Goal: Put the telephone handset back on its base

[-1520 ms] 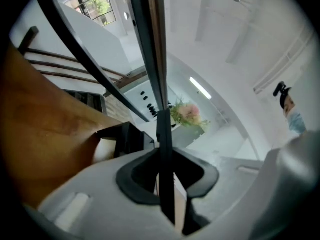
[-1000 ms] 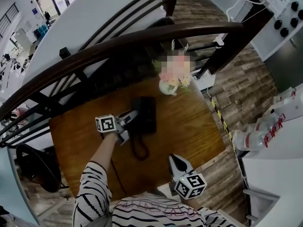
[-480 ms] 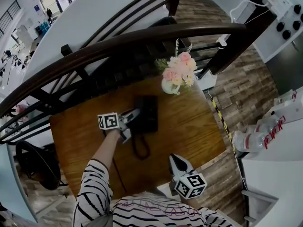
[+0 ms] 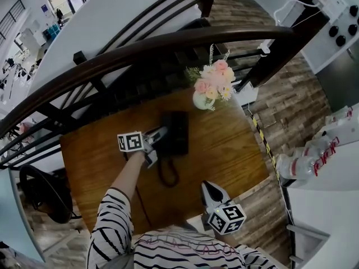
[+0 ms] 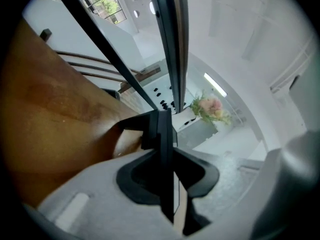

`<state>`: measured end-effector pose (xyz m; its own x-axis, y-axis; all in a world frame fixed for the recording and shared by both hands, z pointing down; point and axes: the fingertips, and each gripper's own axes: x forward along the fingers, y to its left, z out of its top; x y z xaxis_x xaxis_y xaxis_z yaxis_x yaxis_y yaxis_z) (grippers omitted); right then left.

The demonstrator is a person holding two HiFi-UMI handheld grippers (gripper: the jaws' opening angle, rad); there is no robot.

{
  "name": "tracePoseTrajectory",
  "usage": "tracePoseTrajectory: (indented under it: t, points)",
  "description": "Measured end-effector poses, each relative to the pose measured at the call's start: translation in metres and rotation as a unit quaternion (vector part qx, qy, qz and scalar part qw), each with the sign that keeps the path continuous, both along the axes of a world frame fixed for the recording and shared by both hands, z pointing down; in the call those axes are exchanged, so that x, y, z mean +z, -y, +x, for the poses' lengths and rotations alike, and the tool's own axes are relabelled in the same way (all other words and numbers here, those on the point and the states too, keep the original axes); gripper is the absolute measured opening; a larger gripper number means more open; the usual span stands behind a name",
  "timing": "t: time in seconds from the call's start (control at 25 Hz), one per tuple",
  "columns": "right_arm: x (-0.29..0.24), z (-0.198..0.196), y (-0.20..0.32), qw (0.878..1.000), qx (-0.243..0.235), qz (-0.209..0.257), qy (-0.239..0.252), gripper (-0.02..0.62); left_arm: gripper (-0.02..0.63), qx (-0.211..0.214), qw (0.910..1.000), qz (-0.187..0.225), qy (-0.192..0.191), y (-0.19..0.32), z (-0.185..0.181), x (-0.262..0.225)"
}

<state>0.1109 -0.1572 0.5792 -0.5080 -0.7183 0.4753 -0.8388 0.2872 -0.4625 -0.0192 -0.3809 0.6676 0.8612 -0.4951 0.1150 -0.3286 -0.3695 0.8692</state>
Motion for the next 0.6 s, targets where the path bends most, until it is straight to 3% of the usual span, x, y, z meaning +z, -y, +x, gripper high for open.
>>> tracePoseTrajectory:
  t: [0.6]
  points:
    - [-0.0066, -0.0055, 0.0004, 1.0, -0.007, 0.007, 0.008, 0.002, 0.104, -0.04, 0.992, 0.04, 0.112, -0.0015, 0.0017, 0.0]
